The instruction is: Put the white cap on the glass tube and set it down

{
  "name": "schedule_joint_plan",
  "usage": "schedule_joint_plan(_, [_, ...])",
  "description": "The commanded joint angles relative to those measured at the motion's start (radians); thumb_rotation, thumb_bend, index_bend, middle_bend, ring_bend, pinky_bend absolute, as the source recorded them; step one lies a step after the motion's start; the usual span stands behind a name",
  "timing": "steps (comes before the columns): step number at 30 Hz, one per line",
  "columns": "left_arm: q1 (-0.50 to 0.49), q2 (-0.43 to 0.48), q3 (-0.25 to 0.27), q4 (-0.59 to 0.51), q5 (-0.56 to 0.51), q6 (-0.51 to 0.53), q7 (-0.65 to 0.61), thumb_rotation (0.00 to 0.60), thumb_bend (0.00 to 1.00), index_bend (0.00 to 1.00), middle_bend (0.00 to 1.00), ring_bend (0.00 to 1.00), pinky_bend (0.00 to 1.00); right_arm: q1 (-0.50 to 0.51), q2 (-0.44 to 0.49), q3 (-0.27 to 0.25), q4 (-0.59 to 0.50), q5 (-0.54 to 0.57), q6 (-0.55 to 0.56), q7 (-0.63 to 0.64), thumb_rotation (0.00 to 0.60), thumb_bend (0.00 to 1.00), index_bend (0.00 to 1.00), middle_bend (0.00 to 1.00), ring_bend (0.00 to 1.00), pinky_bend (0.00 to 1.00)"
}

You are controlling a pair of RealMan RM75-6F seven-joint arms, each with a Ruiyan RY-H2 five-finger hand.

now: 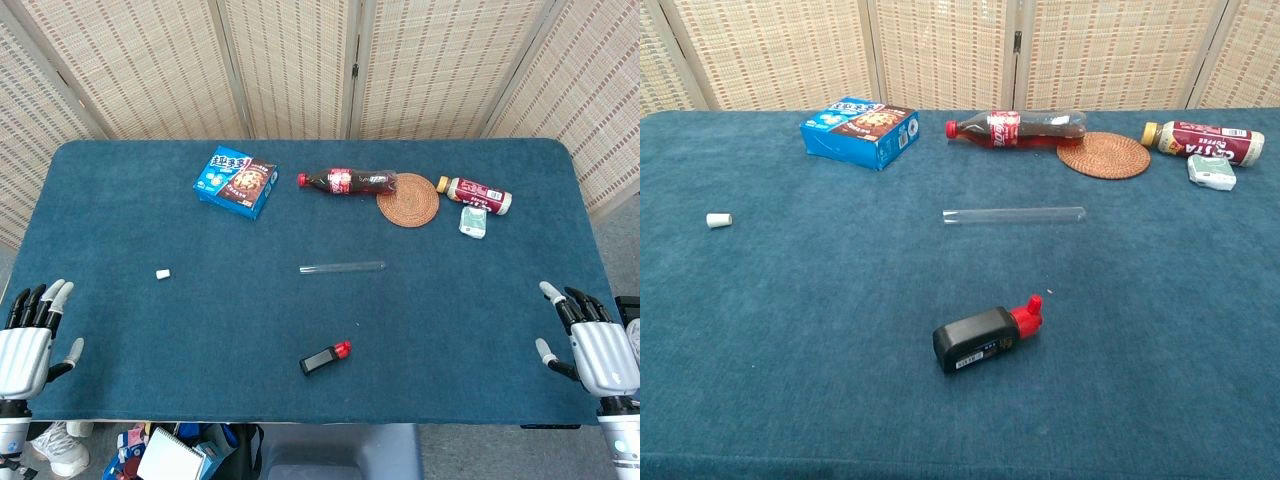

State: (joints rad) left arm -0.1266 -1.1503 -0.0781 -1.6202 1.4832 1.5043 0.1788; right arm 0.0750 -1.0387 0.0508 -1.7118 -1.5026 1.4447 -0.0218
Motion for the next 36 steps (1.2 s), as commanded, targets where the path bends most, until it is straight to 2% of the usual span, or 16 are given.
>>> schedule_joint_plan(1, [0.0,-0.001,-0.001,0.0,0.003,0.004,0.0,0.6,0.34,0.05,0.0,0.05,0.03,0.001,0.0,0.0,0.001,-0.001,0.0,0.002,0.6,0.32,0.11,0.24,0.12,0.15])
schedule_joint_plan(13, [0.001,0.006,-0.004,-0.007,0.003,0.01,-0.005,0.6,0.34,0.05,0.0,0.05,0.03,0.02,0.008,0.009,-0.009,-0.016,-0.006,0.006,0.6,0.32,0.11,0.27,0.14,0.18])
schedule_joint_plan(18, [-0.002,0.011,-0.001,-0.009,0.011,0.007,-0.006,0.6,0.34,0.05,0.0,0.05,0.03,0.061,0.032,0.031,-0.031,-0.02,-0.044,-0.007,0.6,0.32,0.11,0.3,0.17,0.19])
schedule_joint_plan(21, [-0.001,0.013,-0.001,-0.012,0.019,0.015,-0.011,0.6,0.34,0.05,0.0,0.05,0.03,0.101,0.046,0.051,-0.045,-0.021,-0.082,-0.012,0.6,0.32,0.11,0.34,0.22,0.23])
schedule_joint_plan(27, [0.0,0.019,0.001,-0.012,0.029,0.021,-0.013,0.6,0.34,0.05,0.0,0.05,0.03,0.213,0.052,0.102,-0.053,-0.002,-0.201,-0.032,0.6,0.32,0.15,0.44,0.36,0.41])
schedule_joint_plan(29, [0.0,0.021,0.0,-0.013,0.033,0.025,-0.013,0.6,0.34,0.05,0.0,0.05,0.03,0.26,0.052,0.122,-0.053,0.017,-0.258,-0.046,0.6,0.32,0.16,0.48,0.43,0.51])
schedule_joint_plan(32, [-0.001,0.023,-0.001,-0.015,0.037,0.027,-0.011,0.6,0.34,0.05,0.0,0.05,0.03,0.332,0.038,0.149,-0.042,0.059,-0.348,-0.064,0.6,0.32,0.19,0.61,0.59,0.72])
schedule_joint_plan(36, [-0.005,0.024,0.0,-0.019,0.042,0.024,-0.007,0.6,0.34,0.05,0.0,0.05,0.03,0.425,-0.007,0.173,-0.006,0.125,-0.47,-0.078,0.6,0.32,0.23,0.75,0.79,0.91])
